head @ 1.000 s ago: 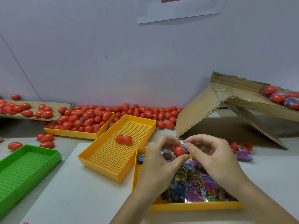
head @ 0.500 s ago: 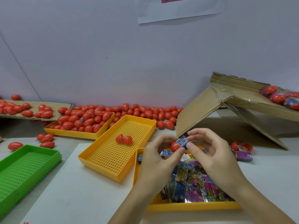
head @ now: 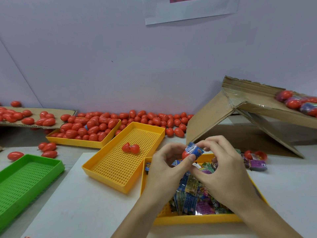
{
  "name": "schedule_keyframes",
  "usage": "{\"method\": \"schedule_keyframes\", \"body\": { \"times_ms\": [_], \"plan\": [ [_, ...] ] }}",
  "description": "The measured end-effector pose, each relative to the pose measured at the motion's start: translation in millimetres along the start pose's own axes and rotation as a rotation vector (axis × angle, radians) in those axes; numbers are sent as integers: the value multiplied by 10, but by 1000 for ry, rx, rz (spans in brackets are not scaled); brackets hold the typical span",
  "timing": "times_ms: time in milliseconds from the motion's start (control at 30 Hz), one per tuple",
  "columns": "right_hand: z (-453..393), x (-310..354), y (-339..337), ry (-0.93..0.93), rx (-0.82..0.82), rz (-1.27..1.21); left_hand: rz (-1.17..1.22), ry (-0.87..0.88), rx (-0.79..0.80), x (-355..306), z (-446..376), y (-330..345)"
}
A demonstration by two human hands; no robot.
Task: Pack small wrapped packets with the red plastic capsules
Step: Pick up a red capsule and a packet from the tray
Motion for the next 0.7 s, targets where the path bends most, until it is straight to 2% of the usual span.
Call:
{"method": "schedule_keyframes", "body": {
  "times_ms": [267,433,700],
  "plan": [
    [4,12,-1,-74,44,-48,156,-84,46,5,1,2],
    [-19,-20,-24,-84,74,-102,117,-120,152,35,-6,13],
    [-39,-6,-57,-76,67,-143,106,-132,196,32,-11,21]
  ]
}}
Point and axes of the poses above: each hand's wrist, its own z-axis away from the middle knuckle, its own y-axis out of the palm, x = y × z, the point moved 1 cm from there along -z, towards the middle knuckle, and after that the axes turned 3 degrees about y, right-handed, at the moved point
